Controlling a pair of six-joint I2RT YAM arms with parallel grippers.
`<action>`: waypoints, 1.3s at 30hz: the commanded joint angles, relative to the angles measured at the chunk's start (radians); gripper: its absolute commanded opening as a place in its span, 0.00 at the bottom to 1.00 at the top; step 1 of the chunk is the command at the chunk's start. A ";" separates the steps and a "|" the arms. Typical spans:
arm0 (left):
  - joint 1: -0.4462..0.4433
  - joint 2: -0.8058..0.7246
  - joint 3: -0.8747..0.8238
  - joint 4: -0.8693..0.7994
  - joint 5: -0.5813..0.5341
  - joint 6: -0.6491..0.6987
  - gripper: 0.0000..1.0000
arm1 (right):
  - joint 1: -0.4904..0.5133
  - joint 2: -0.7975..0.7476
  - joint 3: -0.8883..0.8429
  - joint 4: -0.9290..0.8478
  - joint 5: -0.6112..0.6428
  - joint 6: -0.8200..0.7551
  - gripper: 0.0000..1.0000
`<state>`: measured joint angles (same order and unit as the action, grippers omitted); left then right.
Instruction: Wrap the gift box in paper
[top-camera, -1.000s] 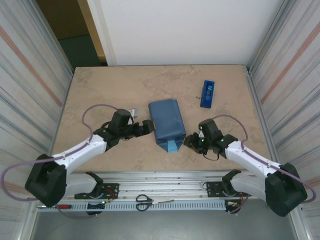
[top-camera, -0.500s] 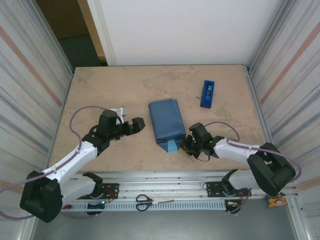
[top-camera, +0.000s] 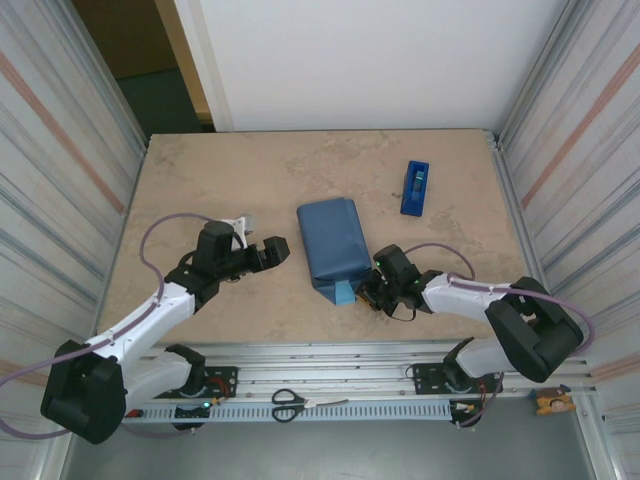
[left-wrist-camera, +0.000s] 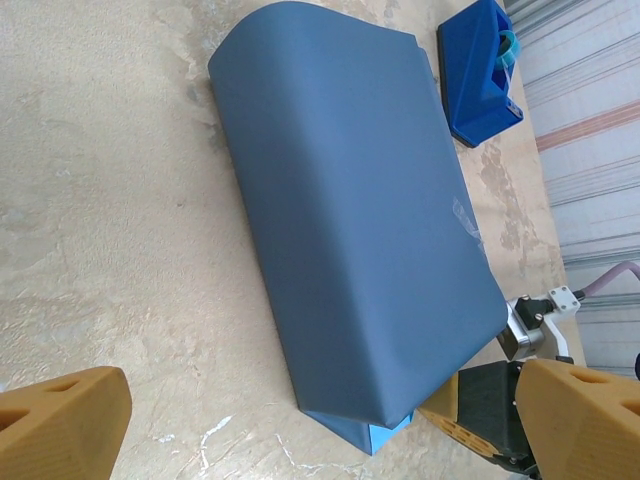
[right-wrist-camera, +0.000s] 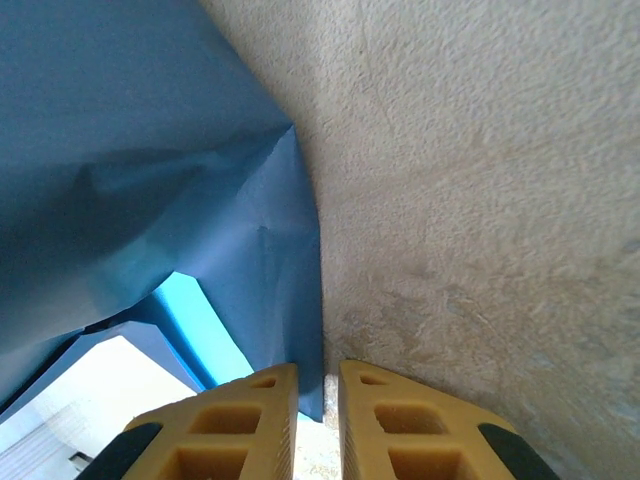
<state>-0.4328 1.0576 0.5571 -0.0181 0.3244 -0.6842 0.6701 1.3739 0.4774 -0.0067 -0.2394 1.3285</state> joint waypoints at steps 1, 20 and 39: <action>0.007 0.003 -0.016 0.017 0.017 0.003 0.99 | 0.013 0.034 0.027 0.047 -0.003 0.012 0.16; 0.008 0.015 -0.017 0.023 0.032 0.002 0.99 | 0.020 0.041 0.036 0.074 0.015 -0.005 0.13; 0.008 0.070 0.013 0.019 0.079 0.034 0.97 | 0.032 0.011 0.048 -0.027 0.066 -0.021 0.21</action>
<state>-0.4320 1.0885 0.5430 -0.0029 0.3618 -0.6743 0.6945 1.4033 0.5018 0.0185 -0.2062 1.3239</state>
